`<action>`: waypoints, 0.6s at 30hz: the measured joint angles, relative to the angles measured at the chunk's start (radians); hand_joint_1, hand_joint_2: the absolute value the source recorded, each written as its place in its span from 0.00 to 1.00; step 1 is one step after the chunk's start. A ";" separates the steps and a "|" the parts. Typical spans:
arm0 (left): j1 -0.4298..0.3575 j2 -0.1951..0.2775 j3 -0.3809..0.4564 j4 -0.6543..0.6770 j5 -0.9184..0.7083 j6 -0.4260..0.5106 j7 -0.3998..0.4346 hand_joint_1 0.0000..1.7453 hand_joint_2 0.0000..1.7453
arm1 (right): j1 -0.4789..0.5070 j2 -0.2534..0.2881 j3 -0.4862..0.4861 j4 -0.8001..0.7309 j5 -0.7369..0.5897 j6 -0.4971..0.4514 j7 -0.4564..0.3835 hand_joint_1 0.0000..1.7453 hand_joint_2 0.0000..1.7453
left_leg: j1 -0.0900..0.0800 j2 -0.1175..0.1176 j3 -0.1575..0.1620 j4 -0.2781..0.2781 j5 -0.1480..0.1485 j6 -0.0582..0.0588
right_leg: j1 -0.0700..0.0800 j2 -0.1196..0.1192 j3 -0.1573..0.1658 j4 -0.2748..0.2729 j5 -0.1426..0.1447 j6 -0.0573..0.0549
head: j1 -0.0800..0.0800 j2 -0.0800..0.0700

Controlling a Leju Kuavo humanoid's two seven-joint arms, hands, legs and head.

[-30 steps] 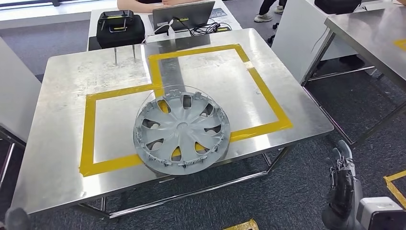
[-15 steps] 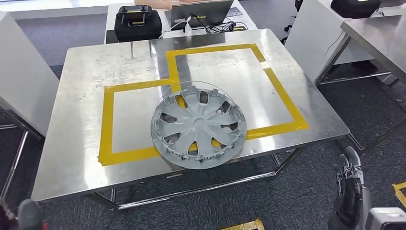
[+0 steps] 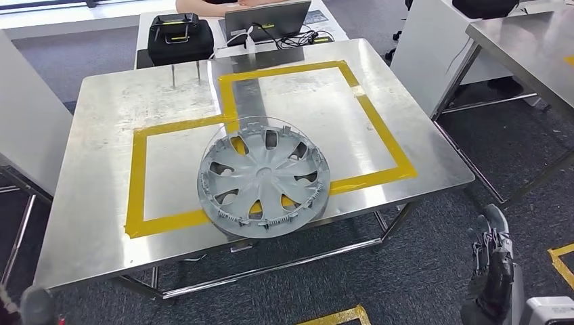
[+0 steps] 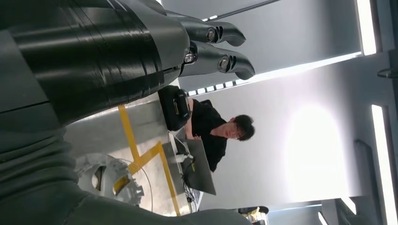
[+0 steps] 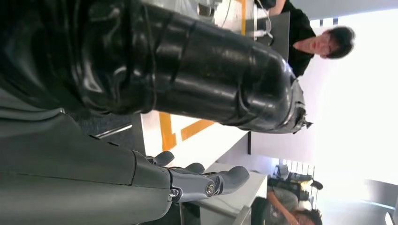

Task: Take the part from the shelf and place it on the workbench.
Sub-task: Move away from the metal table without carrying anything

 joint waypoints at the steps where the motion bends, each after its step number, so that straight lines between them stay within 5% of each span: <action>1: 0.000 0.000 0.000 0.000 0.002 0.000 0.000 0.00 0.00 | 0.000 0.000 0.000 0.000 0.000 0.000 0.000 0.00 0.00 | 0.007 0.008 -0.002 0.011 -0.007 -0.011 | -0.009 -0.006 0.017 -0.046 0.035 0.011 | 0.000 0.000; 3: 0.000 0.000 0.000 0.000 0.010 0.000 -0.004 0.00 0.00 | 0.000 0.000 0.000 0.001 0.001 0.000 0.000 0.00 0.00 | 0.018 0.022 -0.010 0.043 -0.028 -0.037 | -0.019 -0.033 0.059 -0.154 0.096 0.026 | 0.006 0.000; 6: -0.001 0.000 -0.001 -0.001 0.027 0.000 -0.018 0.00 0.00 | 0.000 0.000 0.000 0.001 0.001 0.000 0.002 0.00 0.00 | 0.016 0.038 -0.022 0.067 -0.054 -0.062 | -0.017 -0.035 0.066 -0.181 0.103 -0.005 | 0.004 0.000; 8: -0.002 0.000 -0.002 -0.002 0.038 0.000 -0.028 0.00 0.00 | -0.001 0.000 0.000 0.001 0.002 0.000 0.002 0.00 0.00 | 0.019 0.046 -0.017 0.069 -0.062 -0.069 | -0.017 -0.017 0.063 -0.178 0.102 -0.028 | -0.013 0.000; 10: -0.002 0.001 -0.002 -0.002 0.045 0.000 -0.034 0.00 0.00 | -0.001 0.000 0.000 0.000 0.002 0.000 0.002 0.00 0.00 | 0.022 0.025 -0.031 0.118 -0.103 -0.071 | -0.016 -0.002 0.069 -0.178 0.107 -0.045 | -0.029 0.000; 12: -0.001 0.001 -0.003 -0.002 0.048 0.000 -0.038 0.00 0.00 | -0.002 0.000 0.000 0.001 0.002 0.000 0.002 0.00 0.00 | 0.019 -0.008 -0.087 0.244 -0.172 -0.069 | -0.012 0.014 0.066 -0.179 0.113 -0.055 | -0.045 0.000; 14: 0.000 0.001 -0.003 -0.001 0.051 0.000 -0.042 0.00 0.00 | -0.002 0.000 0.000 0.001 0.002 0.000 0.002 0.00 0.00 | 0.014 -0.023 -0.143 0.354 -0.204 -0.063 | -0.007 0.037 0.060 -0.179 0.116 -0.059 | -0.054 0.000; 16: 0.000 0.001 -0.003 -0.001 0.055 0.000 -0.045 0.00 0.00 | -0.003 0.000 0.000 0.001 0.002 0.000 0.003 0.00 0.00 | 0.009 -0.034 -0.138 0.328 -0.164 -0.051 | -0.004 0.064 0.061 -0.179 0.116 -0.059 | -0.059 0.000; 18: 0.001 0.001 -0.003 -0.001 0.058 0.000 -0.047 0.00 0.00 | -0.004 0.000 0.000 0.001 0.002 0.000 0.005 0.00 0.00 | 0.006 -0.078 -0.086 0.199 -0.097 -0.039 | -0.002 0.090 0.061 -0.178 0.115 -0.056 | -0.064 0.000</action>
